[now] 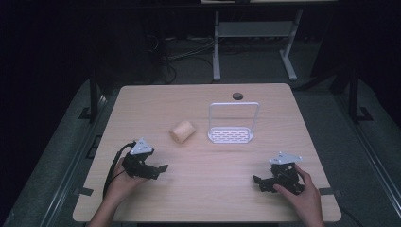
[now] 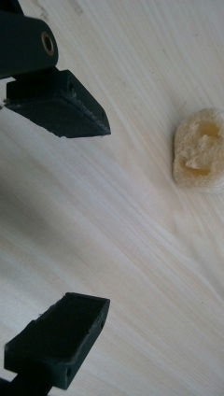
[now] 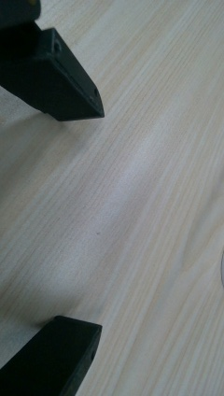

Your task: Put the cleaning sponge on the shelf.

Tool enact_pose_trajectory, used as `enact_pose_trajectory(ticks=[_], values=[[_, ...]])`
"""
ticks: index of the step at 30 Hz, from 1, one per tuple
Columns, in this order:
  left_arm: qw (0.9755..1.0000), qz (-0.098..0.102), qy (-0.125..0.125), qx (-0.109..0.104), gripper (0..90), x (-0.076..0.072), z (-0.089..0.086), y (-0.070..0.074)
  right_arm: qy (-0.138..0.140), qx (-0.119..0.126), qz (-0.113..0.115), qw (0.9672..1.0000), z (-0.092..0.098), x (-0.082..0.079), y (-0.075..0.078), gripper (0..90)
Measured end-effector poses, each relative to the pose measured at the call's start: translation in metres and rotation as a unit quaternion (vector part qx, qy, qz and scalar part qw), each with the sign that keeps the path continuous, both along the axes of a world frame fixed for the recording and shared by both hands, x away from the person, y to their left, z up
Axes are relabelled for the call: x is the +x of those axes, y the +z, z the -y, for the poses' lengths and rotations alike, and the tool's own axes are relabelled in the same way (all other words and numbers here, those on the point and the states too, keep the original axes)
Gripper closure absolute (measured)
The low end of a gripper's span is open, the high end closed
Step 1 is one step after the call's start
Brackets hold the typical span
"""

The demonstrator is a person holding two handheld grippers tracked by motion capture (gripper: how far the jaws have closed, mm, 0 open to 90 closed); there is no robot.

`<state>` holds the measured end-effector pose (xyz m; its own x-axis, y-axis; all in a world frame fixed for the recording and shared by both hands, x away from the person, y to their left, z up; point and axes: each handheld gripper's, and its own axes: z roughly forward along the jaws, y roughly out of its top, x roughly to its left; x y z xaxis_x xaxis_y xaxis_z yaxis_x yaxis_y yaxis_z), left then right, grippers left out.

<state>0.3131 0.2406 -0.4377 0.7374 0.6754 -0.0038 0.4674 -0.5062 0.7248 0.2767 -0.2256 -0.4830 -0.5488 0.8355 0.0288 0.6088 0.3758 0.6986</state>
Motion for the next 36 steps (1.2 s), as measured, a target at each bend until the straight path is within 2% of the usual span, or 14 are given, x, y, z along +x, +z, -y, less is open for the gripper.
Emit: enact_pose_trajectory(ticks=[28,36], values=[[0.9999,0.008,-0.006,0.005,13.8,0.03,0.013,0.012,0.001,0.0,0.0,1.0,0.0,0.0,0.0,0.0],[0.9999,0.011,-0.004,0.0,13.8,0.041,0.018,0.016,0.0,0.0,0.0,1.0,0.0,0.0,0.0,0.0]])
